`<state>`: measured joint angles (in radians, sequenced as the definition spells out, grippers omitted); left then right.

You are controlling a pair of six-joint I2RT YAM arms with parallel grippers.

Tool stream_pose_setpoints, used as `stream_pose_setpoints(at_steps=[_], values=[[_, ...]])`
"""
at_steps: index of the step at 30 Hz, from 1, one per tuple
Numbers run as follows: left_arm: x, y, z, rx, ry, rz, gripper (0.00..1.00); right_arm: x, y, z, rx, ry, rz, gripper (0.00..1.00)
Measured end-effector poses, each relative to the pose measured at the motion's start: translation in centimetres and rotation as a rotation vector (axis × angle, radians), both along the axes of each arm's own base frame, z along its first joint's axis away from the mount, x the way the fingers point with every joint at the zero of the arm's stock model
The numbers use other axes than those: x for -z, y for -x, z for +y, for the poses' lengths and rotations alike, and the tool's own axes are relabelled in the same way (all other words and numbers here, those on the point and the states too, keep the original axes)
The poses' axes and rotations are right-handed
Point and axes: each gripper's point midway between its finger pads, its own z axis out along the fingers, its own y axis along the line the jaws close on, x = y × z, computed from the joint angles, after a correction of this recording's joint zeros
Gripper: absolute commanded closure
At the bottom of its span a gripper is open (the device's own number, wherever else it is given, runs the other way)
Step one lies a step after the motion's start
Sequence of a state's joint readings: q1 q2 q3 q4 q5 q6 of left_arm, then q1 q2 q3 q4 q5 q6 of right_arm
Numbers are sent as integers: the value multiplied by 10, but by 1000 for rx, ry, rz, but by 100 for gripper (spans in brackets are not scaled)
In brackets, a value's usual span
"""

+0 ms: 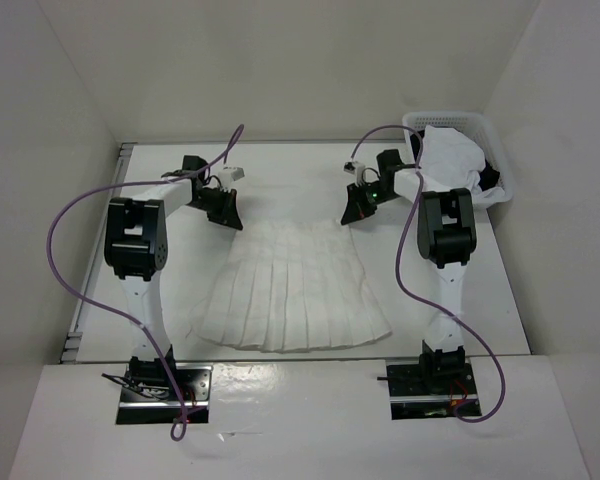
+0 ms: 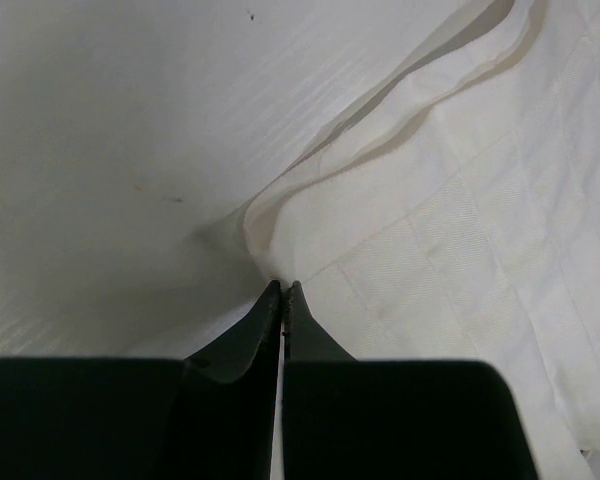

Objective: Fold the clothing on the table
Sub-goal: Fold the skirt

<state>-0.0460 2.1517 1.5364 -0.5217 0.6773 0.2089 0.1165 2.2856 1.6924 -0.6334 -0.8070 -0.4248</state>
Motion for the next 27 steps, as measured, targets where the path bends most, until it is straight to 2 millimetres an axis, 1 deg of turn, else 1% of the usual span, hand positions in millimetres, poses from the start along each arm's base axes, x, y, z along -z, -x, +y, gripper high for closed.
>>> stream_pose_setpoints(at_steps=[4,8,12,17,19,22,24,27], values=[[-12,-11,1,-2,-11,-23,100,-2,-3,-1,14,15,0,100],[-40,-35,-1,-2,-16,-104,100,-8,-17,-6,45,62,-35,100],[-71,-59,-3,-4,-20,-198,100,-24,-40,-12,91,96,-91,100],[-93,-75,0,-16,-34,-265,100,-62,-71,-16,147,110,-198,100],[-98,-79,0,-18,-35,-280,100,-78,-77,-18,166,111,-236,100],[-105,-81,2,-24,-39,-294,100,-105,-79,-19,184,102,-284,100],[-111,-82,4,-28,-40,-307,100,-128,-78,-18,188,90,-325,100],[-129,-80,7,-33,-39,-340,100,-159,-68,-17,183,66,-383,100]])
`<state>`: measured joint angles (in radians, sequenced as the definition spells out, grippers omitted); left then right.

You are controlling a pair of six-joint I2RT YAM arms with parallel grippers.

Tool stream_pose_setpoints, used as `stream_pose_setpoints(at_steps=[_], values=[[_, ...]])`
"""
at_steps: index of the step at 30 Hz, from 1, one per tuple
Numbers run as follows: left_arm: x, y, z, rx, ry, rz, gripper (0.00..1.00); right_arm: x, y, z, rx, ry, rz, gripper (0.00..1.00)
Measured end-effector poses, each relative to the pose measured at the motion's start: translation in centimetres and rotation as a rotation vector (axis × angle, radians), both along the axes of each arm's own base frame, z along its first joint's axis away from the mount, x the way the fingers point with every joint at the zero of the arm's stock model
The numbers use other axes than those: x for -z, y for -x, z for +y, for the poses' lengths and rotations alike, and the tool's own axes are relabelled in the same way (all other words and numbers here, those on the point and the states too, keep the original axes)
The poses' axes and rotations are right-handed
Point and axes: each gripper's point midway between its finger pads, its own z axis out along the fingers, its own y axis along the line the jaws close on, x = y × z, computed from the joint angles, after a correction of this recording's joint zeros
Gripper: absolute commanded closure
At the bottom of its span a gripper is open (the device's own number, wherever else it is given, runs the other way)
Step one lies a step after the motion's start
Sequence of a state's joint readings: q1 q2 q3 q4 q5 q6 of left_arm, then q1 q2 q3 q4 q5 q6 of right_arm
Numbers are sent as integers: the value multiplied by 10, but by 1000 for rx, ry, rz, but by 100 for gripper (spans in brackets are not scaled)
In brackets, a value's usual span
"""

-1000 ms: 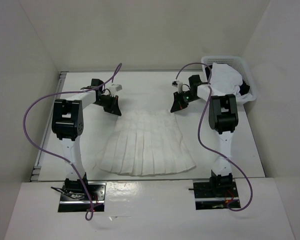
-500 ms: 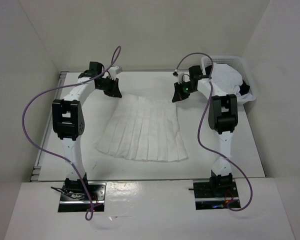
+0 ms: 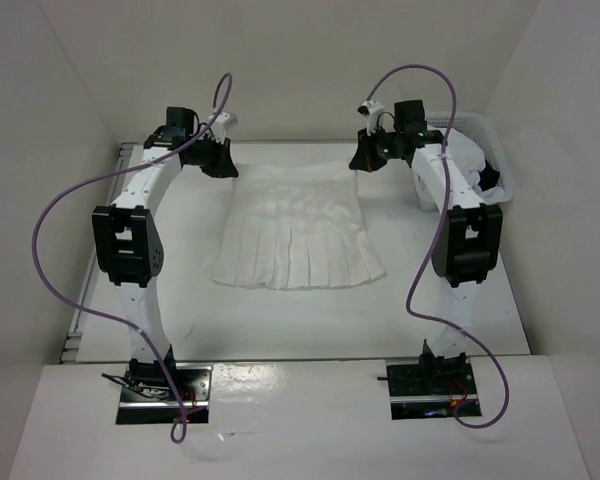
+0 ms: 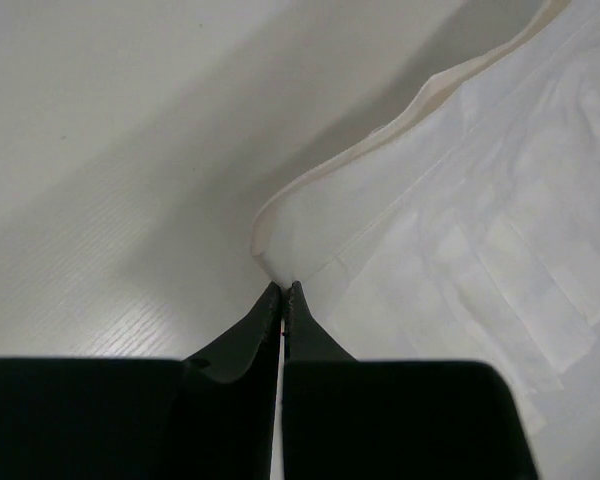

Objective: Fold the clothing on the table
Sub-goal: Fold the skirt

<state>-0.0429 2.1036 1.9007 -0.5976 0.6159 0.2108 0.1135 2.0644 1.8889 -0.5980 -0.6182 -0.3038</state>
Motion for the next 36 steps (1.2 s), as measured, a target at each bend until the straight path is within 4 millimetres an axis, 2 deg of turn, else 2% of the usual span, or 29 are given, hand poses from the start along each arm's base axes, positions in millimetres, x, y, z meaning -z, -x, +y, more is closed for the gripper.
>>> stream_pose_setpoints(at_steps=[3,5,8,10,13,19,23,28,31,33,35,36], values=[[-29,9,1,16,2,-61,100,-27,17,1,-25,-12,-46,100],[-49,24,1,38,0,-104,100,-40,31,1,-52,-11,-74,100],[-69,53,-1,86,-3,-151,98,-47,55,-1,-89,3,-91,100],[-71,75,-2,120,-8,-161,98,-46,74,-1,-116,17,-90,100],[-59,109,-1,169,-32,-153,98,-35,102,0,-163,42,-68,100],[-2,174,3,257,-96,-41,98,-3,150,9,-290,105,11,100],[22,206,6,315,-137,9,96,22,183,15,-398,164,89,100],[25,236,4,406,-196,-9,87,39,214,13,-512,214,159,100],[23,252,10,445,-262,-20,84,55,226,0,-555,285,229,100],[21,261,13,472,-300,-23,77,68,235,-10,-582,334,290,100],[18,270,9,516,-323,-39,75,79,241,-17,-607,373,341,95],[16,275,6,543,-332,-49,75,83,244,-19,-619,391,362,89]])
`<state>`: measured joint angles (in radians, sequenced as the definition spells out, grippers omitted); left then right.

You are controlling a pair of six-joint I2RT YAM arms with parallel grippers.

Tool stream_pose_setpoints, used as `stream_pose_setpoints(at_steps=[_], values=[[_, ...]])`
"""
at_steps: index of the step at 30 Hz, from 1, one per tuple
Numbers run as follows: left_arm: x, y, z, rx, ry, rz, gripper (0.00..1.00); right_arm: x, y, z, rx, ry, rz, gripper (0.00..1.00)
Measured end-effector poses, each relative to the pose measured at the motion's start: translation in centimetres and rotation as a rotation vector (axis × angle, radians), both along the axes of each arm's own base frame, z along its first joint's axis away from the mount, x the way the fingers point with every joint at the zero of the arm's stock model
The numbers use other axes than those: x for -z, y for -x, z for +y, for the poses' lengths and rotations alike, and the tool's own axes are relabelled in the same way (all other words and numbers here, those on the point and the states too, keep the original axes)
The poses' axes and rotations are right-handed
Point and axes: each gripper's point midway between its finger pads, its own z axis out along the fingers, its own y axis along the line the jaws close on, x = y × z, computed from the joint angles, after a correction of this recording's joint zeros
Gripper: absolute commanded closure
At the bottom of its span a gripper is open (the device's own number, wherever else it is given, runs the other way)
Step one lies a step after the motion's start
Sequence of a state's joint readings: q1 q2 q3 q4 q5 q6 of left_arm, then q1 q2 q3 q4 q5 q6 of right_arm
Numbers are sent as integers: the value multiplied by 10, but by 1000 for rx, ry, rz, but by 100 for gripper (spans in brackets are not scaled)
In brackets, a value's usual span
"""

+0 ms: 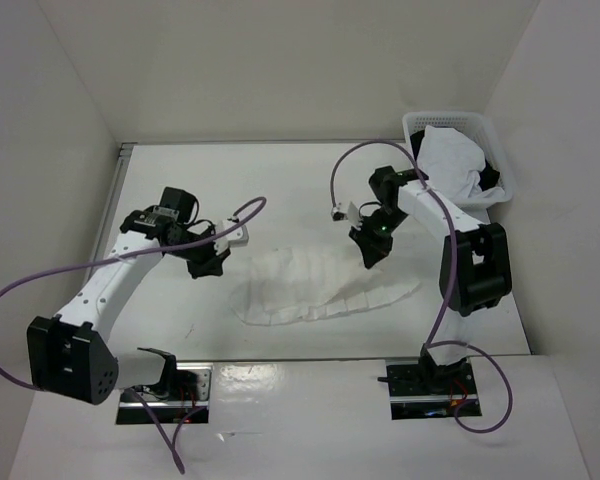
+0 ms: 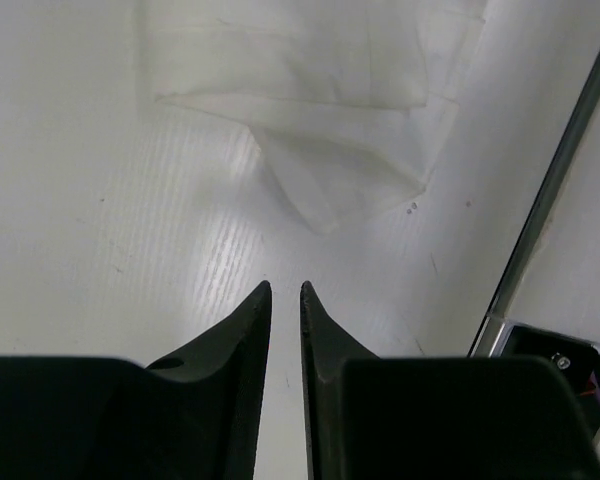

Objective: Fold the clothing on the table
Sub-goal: Fold the skirt

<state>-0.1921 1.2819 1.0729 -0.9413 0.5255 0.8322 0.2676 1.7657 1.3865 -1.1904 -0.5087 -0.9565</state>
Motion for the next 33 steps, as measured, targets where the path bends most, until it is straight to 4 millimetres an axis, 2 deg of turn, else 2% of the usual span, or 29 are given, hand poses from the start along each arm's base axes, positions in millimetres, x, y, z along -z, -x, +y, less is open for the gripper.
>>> stream_pose_setpoints(at_steps=[1,2,3,4,7,11,14,15,17,18,19,21,24,26,28,31,33], values=[[-2,4,-2,18,-7,-7,75,4,3,-3,-14,21,16,84],[-3,8,-5,34,-11,-13,75,7,6,-5,-26,40,32,74],[-4,11,-5,42,-17,-18,75,9,9,-5,-35,52,41,41],[-5,13,-5,45,-24,-24,75,10,10,-6,-43,65,48,31],[-8,13,-1,23,-44,-48,75,14,18,-3,-89,92,55,17],[-15,7,5,-36,-56,-98,75,17,32,4,-143,127,72,12],[-25,1,7,-94,-48,-143,69,10,35,7,-148,133,52,7],[-29,-1,7,-117,-41,-159,59,5,34,8,-140,129,36,7],[-39,-6,8,-171,-23,-197,47,-11,32,12,-127,112,-6,5],[-44,-8,9,-199,-13,-212,36,-20,30,16,-115,98,-30,5],[-50,-10,10,-235,1,-229,19,-31,28,22,-101,80,-58,5],[-61,-15,12,-311,30,-253,2,-52,23,38,-53,41,-113,5],[-82,-22,15,-432,76,-268,0,-65,16,58,55,25,-174,5],[-94,-29,17,-509,103,-278,0,-63,11,68,155,35,-179,3],[-101,-34,19,-582,125,-271,0,-53,6,73,250,65,-152,2],[-94,-39,24,-668,121,-226,0,-24,-2,71,369,138,-100,2],[-85,-43,27,-707,106,-193,0,-1,1,64,420,196,-63,2]])
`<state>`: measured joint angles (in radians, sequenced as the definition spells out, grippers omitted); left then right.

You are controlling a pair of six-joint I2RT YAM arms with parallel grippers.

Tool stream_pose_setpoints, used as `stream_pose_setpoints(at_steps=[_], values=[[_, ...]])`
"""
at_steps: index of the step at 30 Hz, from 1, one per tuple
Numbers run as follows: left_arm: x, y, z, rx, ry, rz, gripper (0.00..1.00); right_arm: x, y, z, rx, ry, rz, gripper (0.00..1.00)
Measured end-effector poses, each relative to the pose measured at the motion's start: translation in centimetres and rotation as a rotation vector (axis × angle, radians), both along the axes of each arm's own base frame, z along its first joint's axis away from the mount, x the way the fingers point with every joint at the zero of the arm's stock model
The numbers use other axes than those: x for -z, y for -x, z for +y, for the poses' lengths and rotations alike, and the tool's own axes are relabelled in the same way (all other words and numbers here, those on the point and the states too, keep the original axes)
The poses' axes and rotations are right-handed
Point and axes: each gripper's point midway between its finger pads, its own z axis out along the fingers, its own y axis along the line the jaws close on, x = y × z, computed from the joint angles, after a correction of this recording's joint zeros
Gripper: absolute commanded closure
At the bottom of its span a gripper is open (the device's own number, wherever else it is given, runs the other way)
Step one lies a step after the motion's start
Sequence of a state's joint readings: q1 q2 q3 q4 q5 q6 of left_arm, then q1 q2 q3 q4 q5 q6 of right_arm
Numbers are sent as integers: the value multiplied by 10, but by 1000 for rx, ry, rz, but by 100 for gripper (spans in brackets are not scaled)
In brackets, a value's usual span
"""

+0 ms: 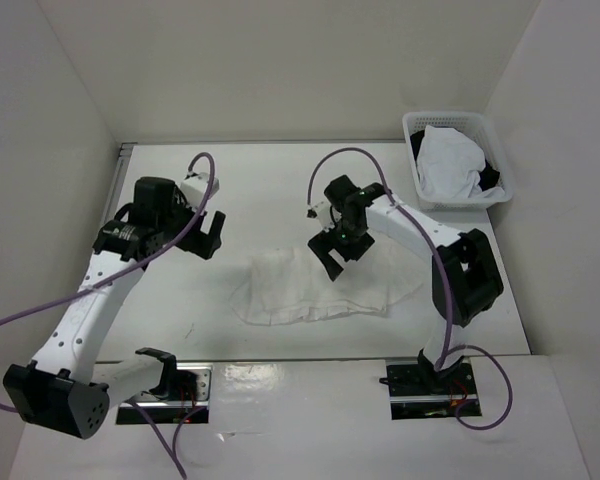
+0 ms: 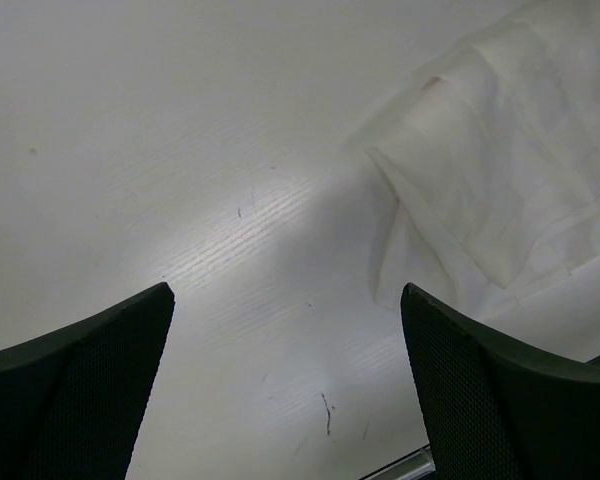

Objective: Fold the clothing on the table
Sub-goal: Fold the skirt

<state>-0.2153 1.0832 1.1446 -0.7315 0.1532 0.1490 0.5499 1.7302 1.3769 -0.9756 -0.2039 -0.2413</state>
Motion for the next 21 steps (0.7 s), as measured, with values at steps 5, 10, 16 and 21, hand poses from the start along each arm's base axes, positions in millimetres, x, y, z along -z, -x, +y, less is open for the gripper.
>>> stream_pose_setpoints(at_steps=[5,10,16,21], values=[[34,1,10,-76,-16,95,0,25,7,-8,68,65,71,2],[61,3,19,-114,-32,168,0,34,7,-8,94,83,92,2],[61,-5,25,-157,-32,153,0,74,8,-11,114,153,175,2],[60,-7,27,-166,-35,143,0,81,2,-12,148,216,214,2]])
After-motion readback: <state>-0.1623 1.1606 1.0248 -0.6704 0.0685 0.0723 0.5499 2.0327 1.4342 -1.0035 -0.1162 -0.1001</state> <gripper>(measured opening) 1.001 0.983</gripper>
